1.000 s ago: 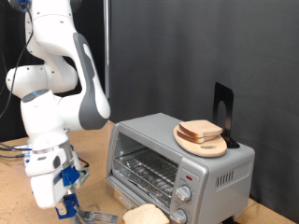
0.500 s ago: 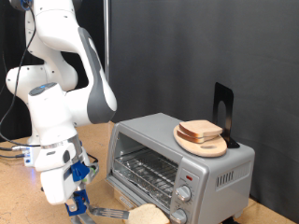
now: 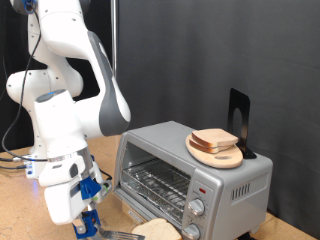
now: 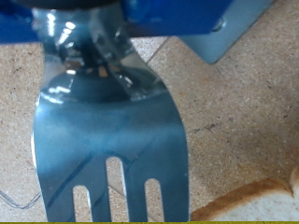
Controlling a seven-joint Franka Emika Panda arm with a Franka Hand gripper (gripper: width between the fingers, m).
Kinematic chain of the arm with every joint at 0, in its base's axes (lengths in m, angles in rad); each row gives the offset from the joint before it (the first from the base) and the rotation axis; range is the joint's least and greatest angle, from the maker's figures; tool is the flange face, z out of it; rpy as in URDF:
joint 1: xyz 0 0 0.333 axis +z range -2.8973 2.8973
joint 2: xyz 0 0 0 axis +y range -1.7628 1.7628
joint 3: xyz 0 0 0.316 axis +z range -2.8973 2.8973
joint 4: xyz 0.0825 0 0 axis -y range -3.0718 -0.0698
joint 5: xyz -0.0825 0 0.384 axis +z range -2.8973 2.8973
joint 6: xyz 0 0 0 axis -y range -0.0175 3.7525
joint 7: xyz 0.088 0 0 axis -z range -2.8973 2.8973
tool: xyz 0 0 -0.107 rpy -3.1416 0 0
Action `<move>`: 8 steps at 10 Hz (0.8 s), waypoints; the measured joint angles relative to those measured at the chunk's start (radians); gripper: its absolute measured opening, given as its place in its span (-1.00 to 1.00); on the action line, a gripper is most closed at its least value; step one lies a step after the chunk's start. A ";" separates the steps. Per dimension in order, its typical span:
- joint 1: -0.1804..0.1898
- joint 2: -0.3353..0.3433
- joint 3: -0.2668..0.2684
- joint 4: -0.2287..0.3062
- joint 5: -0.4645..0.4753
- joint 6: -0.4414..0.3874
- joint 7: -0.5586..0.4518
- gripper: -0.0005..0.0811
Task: Make a piece of toast with the oven
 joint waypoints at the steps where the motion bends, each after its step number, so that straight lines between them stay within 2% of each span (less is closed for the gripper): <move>1: 0.002 0.017 -0.002 0.012 -0.018 0.002 0.005 -0.09; 4: 0.001 0.060 -0.015 0.033 -0.045 0.033 0.006 -0.09; 8: -0.003 0.086 -0.053 0.046 -0.068 0.033 0.005 -0.09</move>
